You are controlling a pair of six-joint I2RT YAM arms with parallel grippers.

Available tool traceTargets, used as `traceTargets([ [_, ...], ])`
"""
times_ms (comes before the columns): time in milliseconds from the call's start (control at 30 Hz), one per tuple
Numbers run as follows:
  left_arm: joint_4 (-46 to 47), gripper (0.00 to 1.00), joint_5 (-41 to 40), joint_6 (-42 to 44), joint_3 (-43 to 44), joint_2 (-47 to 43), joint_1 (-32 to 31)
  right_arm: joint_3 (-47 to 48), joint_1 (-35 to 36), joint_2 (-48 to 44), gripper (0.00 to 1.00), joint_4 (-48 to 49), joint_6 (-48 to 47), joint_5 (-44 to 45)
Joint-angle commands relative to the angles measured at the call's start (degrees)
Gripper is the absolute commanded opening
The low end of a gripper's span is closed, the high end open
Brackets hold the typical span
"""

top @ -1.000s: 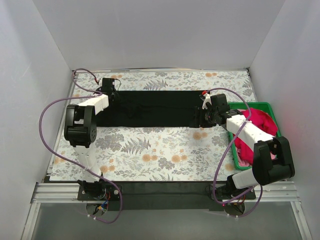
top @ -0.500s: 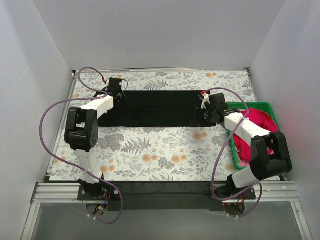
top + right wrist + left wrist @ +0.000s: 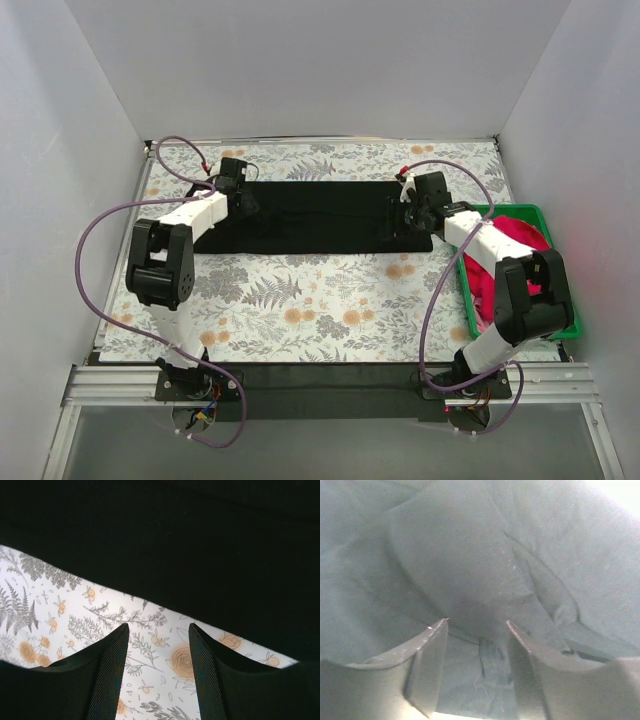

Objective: Fold and stack the t-shirts
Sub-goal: Fold the tshirt

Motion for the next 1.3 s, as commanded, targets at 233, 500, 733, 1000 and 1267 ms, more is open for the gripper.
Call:
traceTargets([
  [233, -5.5, 0.56, -6.8, -5.8, 3.6, -1.6, 1.2, 5.0, 0.7, 7.6, 0.50, -1.6, -2.1, 9.5],
  [500, -6.4, 0.56, -6.4, -7.0, 8.4, 7.0, 2.2, -1.6, 2.0, 10.2, 0.50, -4.5, -2.6, 12.9],
  [733, -7.1, 0.56, -6.1, -5.9, 12.8, 13.3, 2.9, -11.3, 3.5, 9.1, 0.50, -7.7, -3.3, 9.1],
  [1000, -6.5, 0.56, -6.8, -5.1, 13.3, 13.5, 3.0, -8.2, 5.3, -2.8, 0.50, -10.7, -3.1, 9.9],
  [1267, -5.7, 0.57, -5.1, -3.6, 13.1, 13.5, 3.2, 3.5, 5.3, 3.9, 0.50, -13.1, -4.4, 14.5],
])
